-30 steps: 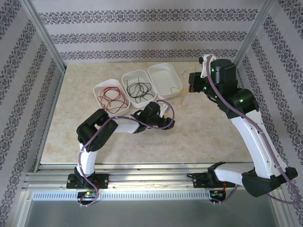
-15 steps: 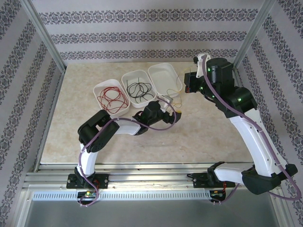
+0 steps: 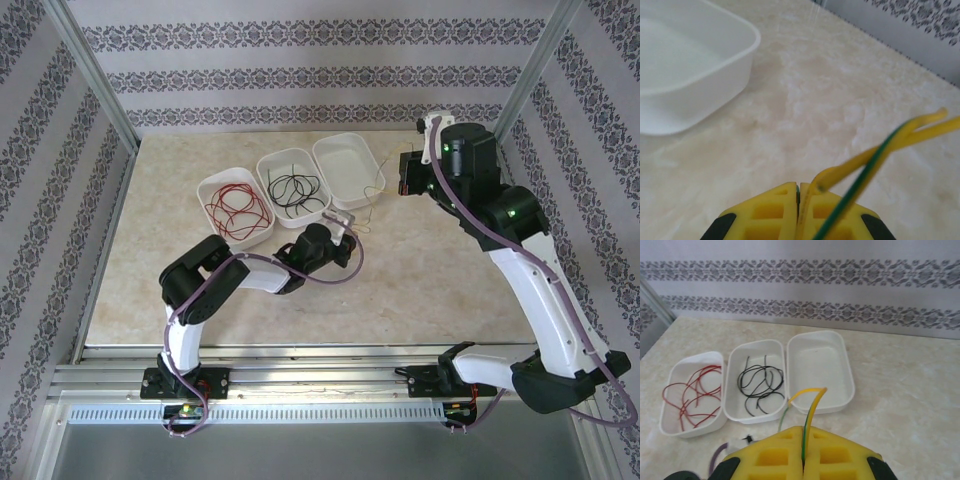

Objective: Untangle the cables

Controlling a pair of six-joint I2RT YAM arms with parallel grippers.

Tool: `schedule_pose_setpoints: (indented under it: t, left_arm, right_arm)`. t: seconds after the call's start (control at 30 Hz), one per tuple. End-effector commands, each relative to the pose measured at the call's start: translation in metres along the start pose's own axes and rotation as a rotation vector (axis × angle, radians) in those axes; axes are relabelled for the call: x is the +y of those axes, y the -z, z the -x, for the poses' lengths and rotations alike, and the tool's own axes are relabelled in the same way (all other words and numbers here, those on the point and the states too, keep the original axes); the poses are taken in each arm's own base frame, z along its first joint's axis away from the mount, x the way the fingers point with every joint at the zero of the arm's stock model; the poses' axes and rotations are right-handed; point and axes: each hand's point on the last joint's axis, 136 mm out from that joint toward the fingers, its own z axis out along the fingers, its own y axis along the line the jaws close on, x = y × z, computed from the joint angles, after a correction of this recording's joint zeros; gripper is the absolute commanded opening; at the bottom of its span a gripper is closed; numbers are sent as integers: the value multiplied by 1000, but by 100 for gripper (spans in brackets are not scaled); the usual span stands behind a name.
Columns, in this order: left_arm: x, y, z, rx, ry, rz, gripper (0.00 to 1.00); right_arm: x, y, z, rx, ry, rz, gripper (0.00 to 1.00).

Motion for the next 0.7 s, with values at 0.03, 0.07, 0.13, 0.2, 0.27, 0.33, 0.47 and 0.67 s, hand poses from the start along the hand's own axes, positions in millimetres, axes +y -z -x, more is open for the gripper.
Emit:
schedule_pose_setpoints:
  t: [0.03, 0.07, 0.13, 0.2, 0.27, 0.33, 0.47, 0.67]
  left_arm:
    - [11, 21, 12, -42, 28, 41, 0]
    - [13, 25, 11, -40, 28, 48, 0]
    - [15, 30, 8, -33, 26, 58, 0]
    - [18, 34, 5, -26, 21, 71, 0]
    - [19, 38, 6, -31, 20, 74, 0]
    - [17, 43, 11, -43, 22, 69, 0]
    - [12, 59, 33, -86, 18, 62, 0]
    - [9, 87, 67, -124, -28, 82, 0]
  right_arm:
    - [-25, 37, 34, -126, 23, -101, 0]
    - [-30, 42, 41, -149, 28, -124, 0]
    - [-37, 52, 54, -196, 33, -159, 0]
    - [-43, 62, 67, -239, 48, -197, 0]
    - [-46, 66, 77, -268, 58, -218, 0]
    - [-45, 63, 81, -271, 59, -213, 0]
    - [-35, 25, 71, -196, 51, -163, 0]
    - [-27, -61, 45, -81, 42, -117, 0]
